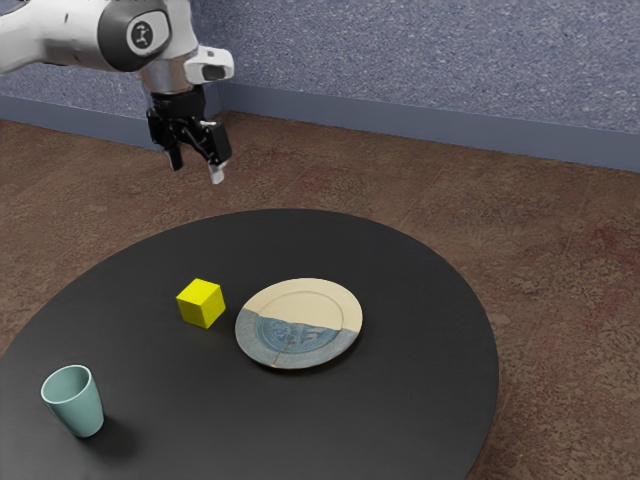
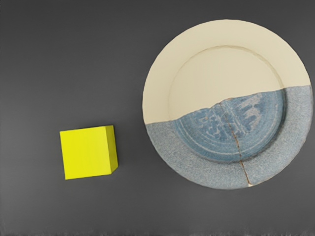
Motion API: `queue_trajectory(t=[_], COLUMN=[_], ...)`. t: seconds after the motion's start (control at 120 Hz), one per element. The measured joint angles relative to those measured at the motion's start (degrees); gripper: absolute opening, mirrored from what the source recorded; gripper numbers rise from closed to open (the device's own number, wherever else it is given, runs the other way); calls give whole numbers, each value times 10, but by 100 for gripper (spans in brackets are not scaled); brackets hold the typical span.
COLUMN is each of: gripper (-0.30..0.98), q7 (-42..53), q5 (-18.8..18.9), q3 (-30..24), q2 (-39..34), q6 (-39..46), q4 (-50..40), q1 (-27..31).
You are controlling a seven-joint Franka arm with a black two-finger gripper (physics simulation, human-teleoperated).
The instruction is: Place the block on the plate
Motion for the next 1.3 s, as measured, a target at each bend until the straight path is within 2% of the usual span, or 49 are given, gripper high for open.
queue_trajectory(t=[0.133,0.292,0.4,0.5,0.667,0.792,1.3], gripper=[69,69,69,69,69,69,68], q7=[7,7,3,0,9,21,48], q5=[1,-5,-16,-21,-20,-18,-10], q3=[14,124,148,149,107,96,95], q2=[0,27,45,71,114,127,173], q6=[14,76,131,192,282,324,392], q4=[-34,-96,-145,-181,-200,-211,-222], q1=[-3,-86,-94,-83,-29,-18,5])
